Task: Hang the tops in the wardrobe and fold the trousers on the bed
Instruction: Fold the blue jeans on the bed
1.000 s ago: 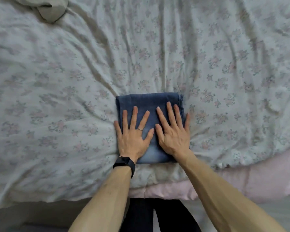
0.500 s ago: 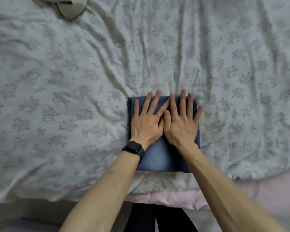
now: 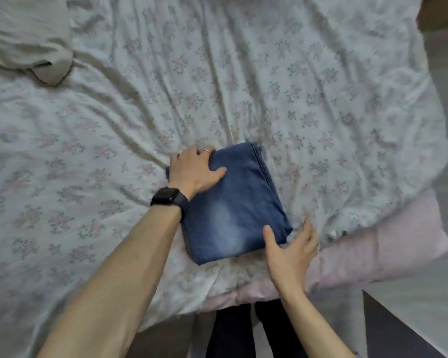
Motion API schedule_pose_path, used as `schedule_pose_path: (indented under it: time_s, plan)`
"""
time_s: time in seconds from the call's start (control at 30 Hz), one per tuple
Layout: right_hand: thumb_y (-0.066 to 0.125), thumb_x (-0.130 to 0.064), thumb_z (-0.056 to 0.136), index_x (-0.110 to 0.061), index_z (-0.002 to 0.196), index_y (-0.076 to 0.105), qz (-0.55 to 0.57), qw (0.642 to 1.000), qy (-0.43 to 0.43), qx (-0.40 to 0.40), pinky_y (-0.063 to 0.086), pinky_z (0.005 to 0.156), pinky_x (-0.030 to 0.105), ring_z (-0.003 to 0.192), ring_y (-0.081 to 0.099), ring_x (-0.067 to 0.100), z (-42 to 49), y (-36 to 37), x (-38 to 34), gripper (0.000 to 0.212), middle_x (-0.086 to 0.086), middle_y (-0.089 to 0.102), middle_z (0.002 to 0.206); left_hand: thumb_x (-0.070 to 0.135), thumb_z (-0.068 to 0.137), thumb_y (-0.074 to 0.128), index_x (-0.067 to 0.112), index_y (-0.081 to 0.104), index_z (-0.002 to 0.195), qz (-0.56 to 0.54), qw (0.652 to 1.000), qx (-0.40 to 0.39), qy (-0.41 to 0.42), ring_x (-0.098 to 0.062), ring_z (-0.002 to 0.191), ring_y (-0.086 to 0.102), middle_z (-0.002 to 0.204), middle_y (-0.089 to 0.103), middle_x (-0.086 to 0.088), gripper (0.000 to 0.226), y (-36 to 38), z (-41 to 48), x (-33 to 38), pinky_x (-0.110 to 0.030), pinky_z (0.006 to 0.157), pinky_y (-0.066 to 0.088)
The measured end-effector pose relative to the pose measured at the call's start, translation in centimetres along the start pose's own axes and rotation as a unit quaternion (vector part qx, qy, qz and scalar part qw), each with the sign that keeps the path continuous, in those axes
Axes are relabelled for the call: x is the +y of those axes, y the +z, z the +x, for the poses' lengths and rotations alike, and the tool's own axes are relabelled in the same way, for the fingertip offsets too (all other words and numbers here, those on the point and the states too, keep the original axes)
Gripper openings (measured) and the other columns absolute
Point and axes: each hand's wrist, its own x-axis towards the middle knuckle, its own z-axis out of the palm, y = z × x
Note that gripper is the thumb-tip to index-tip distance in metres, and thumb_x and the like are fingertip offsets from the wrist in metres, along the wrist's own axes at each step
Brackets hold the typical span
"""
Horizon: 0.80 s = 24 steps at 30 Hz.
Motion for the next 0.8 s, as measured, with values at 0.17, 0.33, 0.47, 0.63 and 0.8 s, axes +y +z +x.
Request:
schedule_pose_path:
  time_s: [0.17, 0.33, 0.47, 0.63, 0.8]
  plan:
    - [0.081, -0.040, 0.083, -0.012, 0.143, 0.041, 0.193, 0.950, 0.185, -0.162, 0.052, 0.093, 0.022, 0.102, 0.068, 0.009, -2.6, 0.5, 3.1, 0.077, 0.005, 0.069, 0.124, 0.039, 0.081, 0.078, 0.025, 0.061, 0.132, -0.106, 0.981, -0.161, 0.013, -0.026, 0.120, 0.058, 0.135, 0.063, -0.003, 0.056, -3.7, 2.7, 2.7, -0.033, 0.097, 0.046]
    - [0.079, -0.030, 0.085, -0.007, 0.126, 0.056, 0.245, 0.936, 0.196, -0.159, 0.053, 0.096, 0.045, 0.109, 0.067, 0.027, -0.8, 1.8, 2.0, 0.052, 0.009, 0.071, 0.118, 0.040, 0.079, 0.083, 0.022, 0.070, 0.123, -0.212, 0.954, -0.213, -0.025, -0.021, 0.105, 0.066, 0.118, 0.071, 0.002, 0.049, -4.8, 2.1, 1.5, -0.035, 0.097, 0.050]
    - [0.072, -0.036, 0.089, -0.023, 0.113, 0.054, 0.172, 0.972, 0.104, -0.124, 0.047, 0.083, 0.030, 0.099, 0.066, 0.014, 0.0, -0.2, 1.3, 0.033, -0.013, 0.065, 0.100, 0.037, 0.080, 0.084, 0.024, 0.074, 0.114, -0.330, 0.918, -0.210, -0.065, -0.017, 0.097, 0.074, 0.106, 0.077, 0.005, 0.038, -5.4, -1.6, -1.9, -0.033, 0.090, 0.057]
    - [0.065, -0.042, 0.092, -0.040, 0.112, 0.053, 0.126, 0.983, -0.046, -0.129, 0.050, 0.081, 0.029, 0.090, 0.063, -0.001, 4.5, -2.6, -4.3, 0.024, -0.026, 0.059, 0.098, 0.037, 0.080, 0.080, 0.014, 0.067, 0.123, -0.588, 0.786, -0.098, -0.163, -0.025, 0.102, 0.073, 0.115, 0.075, -0.006, 0.050, -2.2, -9.3, -6.2, -0.031, 0.075, 0.060]
    - [0.059, -0.034, 0.098, -0.024, 0.125, 0.058, 0.015, 0.968, -0.197, -0.157, 0.048, 0.087, 0.031, 0.109, 0.062, 0.015, 8.2, -0.5, -8.9, 0.029, -0.007, 0.064, 0.120, 0.025, 0.093, 0.072, 0.016, 0.056, 0.129, -0.593, 0.755, 0.082, -0.267, -0.021, 0.103, 0.068, 0.131, 0.065, -0.010, 0.040, 4.1, -13.1, -3.2, -0.030, 0.082, 0.055]
